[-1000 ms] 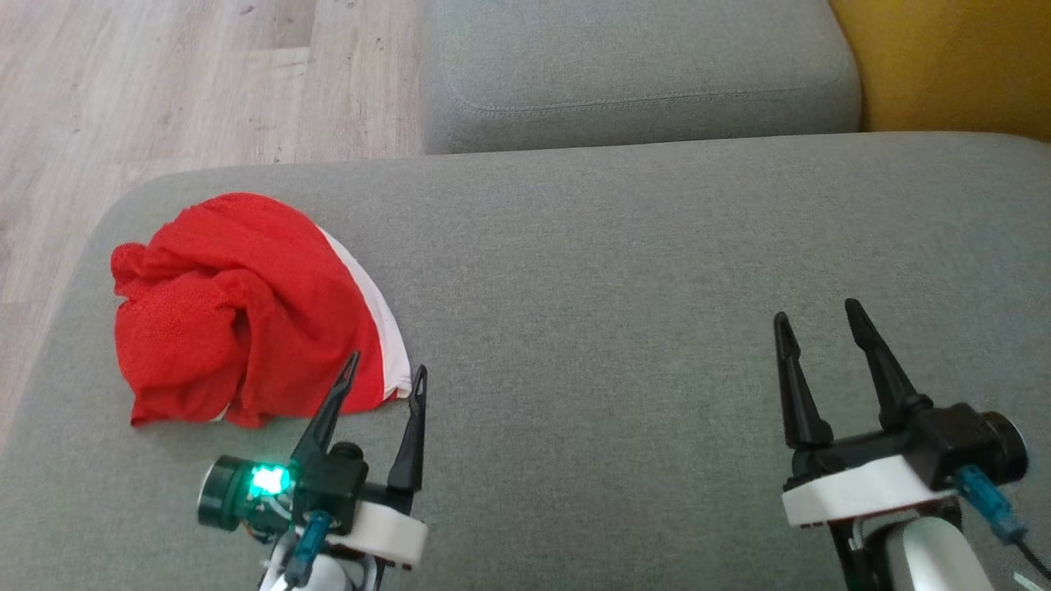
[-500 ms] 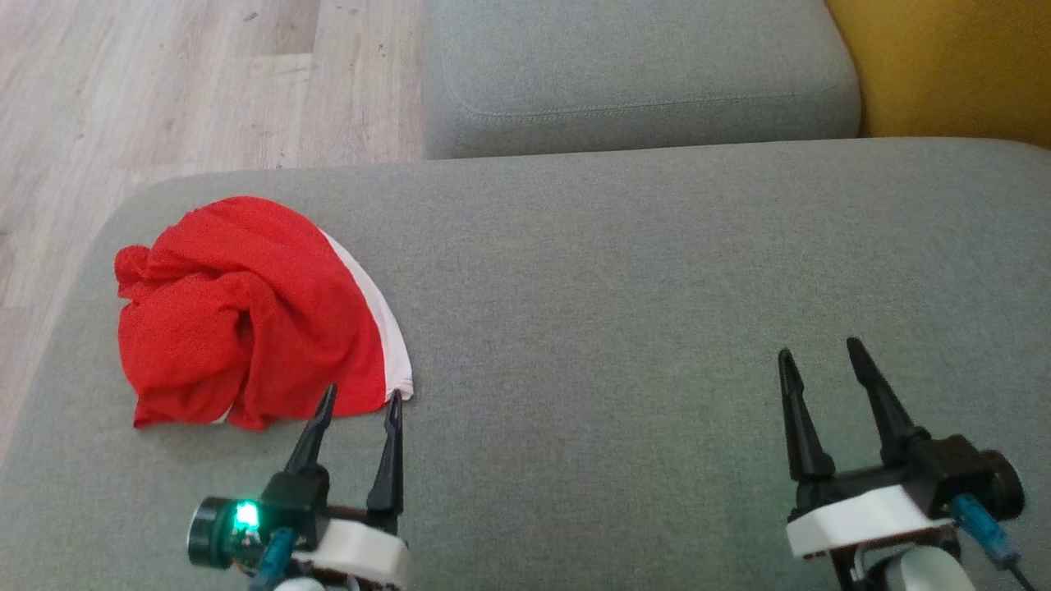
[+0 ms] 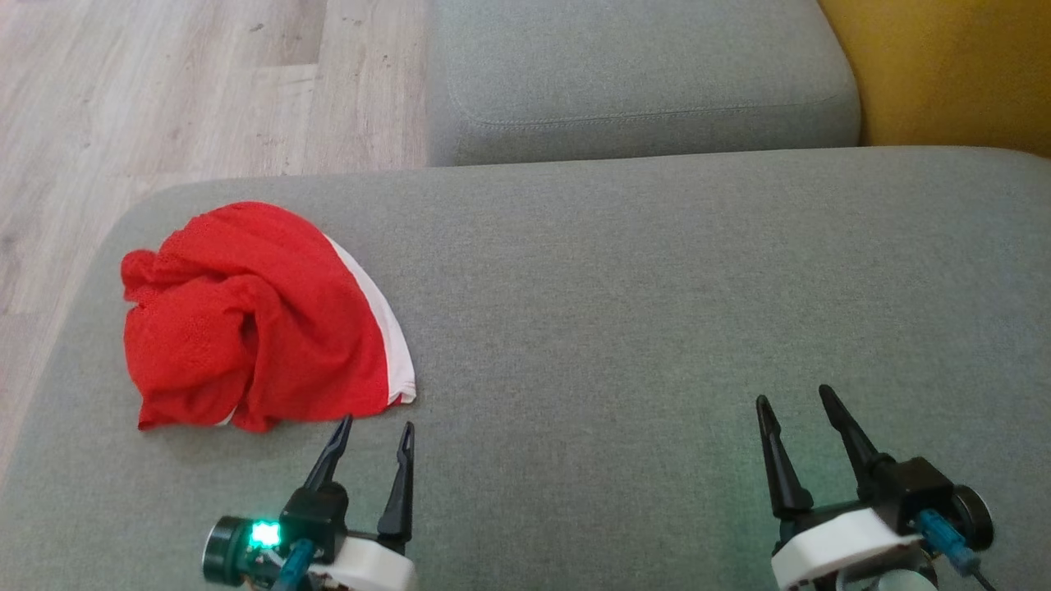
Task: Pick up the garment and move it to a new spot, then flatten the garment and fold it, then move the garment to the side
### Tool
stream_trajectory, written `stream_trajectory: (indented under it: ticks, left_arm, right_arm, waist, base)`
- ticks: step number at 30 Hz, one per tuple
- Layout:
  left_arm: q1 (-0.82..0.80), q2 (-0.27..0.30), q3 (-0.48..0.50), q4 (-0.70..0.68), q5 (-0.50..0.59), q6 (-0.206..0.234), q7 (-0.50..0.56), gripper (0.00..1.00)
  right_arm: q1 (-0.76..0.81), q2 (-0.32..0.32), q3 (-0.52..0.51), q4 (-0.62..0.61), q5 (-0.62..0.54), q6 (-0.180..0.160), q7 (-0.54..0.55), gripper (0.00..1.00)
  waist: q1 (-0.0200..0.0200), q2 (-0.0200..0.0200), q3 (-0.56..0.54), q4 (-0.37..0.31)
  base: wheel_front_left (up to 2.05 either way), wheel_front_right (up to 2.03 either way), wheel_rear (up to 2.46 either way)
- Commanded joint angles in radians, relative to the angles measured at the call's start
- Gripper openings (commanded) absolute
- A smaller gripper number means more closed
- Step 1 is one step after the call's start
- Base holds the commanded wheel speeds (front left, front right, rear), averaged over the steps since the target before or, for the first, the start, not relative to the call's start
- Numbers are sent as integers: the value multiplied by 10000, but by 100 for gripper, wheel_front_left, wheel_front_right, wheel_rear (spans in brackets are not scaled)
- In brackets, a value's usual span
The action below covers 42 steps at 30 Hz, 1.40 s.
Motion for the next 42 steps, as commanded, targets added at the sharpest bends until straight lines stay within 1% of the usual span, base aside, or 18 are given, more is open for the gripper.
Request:
stream_trajectory:
  ticks: [1,8,14,18,29,30,36,42]
  left_arm:
    - [-544,40,371,-238,-60,-30,-128,100]
    - [-482,9,497,-279,-120,-107,-133,100]
    - [-426,74,682,-314,-141,-84,-134,100]
    - [-399,169,811,-343,-111,-4,-134,100]
    - [-332,439,949,-354,-70,155,-130,100]
    - [-332,439,949,-354,-70,155,-130,100]
    - [-274,559,977,-443,-96,222,-116,100]
    - [-193,602,992,-510,-174,293,-81,100]
  right_arm:
    - [-495,-83,239,-282,54,77,-137,100]
    - [-459,-83,271,-250,119,77,-137,100]
    - [-422,-83,450,-327,349,77,-137,100]
    - [-385,-83,649,-408,427,77,-138,100]
    - [-394,-83,1216,-422,693,77,-138,100]
    - [-394,-83,1216,-422,693,77,-138,100]
    - [-395,-83,1401,-421,755,77,-138,100]
    - [-348,-83,1585,-326,1004,77,-138,100]
  waist:
    - [0,0,4,0]
    - [0,0,14,59]
    - [0,0,28,420]
    - [0,0,33,867]
    - [0,0,-23,2432]
    - [0,0,-23,2432]
    - [0,0,-59,3165]
    - [0,0,-104,3653]
  base:
    - [0,0,0]
    - [0,0,0]
    - [0,0,0]
    - [0,0,0]
    - [0,0,0]
    - [0,0,0]
    - [0,0,0]
    - [0,0,0]
